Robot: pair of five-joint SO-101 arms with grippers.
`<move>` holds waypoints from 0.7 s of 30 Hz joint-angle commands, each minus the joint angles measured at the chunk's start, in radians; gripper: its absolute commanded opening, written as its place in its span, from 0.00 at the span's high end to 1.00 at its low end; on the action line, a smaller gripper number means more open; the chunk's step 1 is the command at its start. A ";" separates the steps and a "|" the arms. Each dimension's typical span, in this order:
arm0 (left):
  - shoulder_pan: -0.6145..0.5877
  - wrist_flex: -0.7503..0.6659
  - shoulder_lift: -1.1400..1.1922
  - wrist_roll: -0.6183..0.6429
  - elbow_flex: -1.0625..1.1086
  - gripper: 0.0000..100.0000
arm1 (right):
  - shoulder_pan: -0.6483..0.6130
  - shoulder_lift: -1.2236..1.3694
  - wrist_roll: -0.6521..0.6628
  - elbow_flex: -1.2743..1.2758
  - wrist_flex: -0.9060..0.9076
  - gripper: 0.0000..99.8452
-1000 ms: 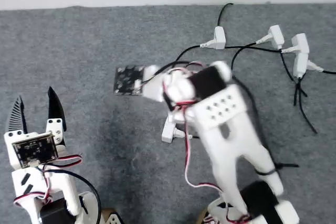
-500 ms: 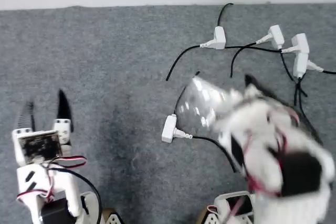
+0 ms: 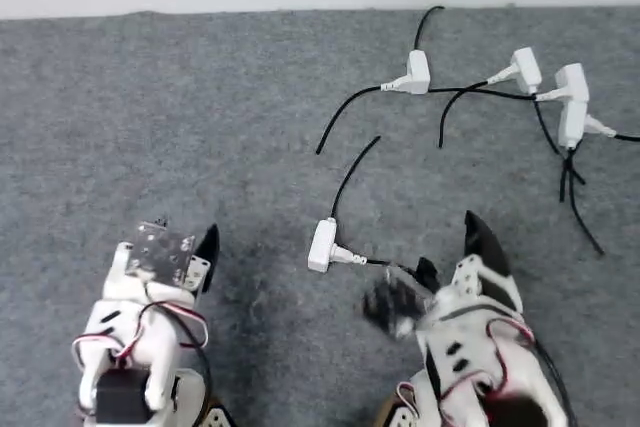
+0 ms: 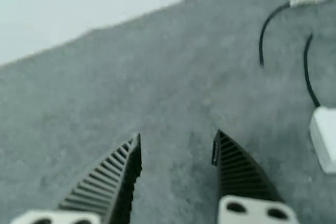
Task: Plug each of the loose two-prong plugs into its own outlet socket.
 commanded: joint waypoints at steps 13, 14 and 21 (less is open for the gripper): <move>0.011 -0.020 -0.021 -0.011 0.257 0.77 | 0.226 -0.056 -0.532 0.465 -0.217 0.72; 0.011 -0.028 -0.021 -0.011 0.269 0.77 | 0.226 -0.056 -0.535 0.502 -0.217 0.72; 0.006 0.026 -0.020 -0.015 0.271 0.77 | 0.229 -0.051 -0.528 0.626 -0.289 0.72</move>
